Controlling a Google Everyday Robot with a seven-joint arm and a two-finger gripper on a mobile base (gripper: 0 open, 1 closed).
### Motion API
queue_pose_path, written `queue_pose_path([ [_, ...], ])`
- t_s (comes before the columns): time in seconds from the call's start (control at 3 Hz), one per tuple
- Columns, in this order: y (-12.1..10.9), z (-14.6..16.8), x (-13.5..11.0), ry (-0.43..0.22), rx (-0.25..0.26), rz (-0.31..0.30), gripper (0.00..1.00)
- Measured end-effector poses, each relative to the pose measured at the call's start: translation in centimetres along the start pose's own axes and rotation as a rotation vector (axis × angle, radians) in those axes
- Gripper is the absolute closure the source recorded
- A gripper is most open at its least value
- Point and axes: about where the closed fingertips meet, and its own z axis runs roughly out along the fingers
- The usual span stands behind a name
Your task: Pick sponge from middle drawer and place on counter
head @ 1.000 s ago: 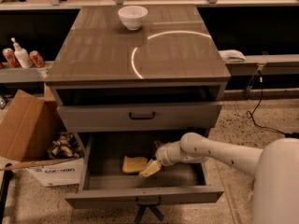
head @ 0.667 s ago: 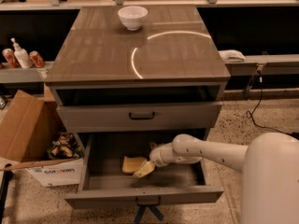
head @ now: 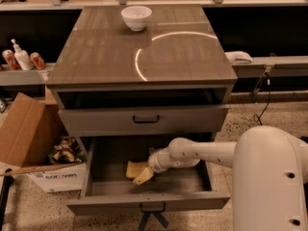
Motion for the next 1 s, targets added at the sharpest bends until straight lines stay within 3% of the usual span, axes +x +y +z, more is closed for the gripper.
queue_pose_path([
  [0.33,0.0,0.0,0.0,0.0,0.0,0.0,0.0],
  [1.0,1.9,0.5,-1.4,0.077,0.021,-0.05,0.0],
])
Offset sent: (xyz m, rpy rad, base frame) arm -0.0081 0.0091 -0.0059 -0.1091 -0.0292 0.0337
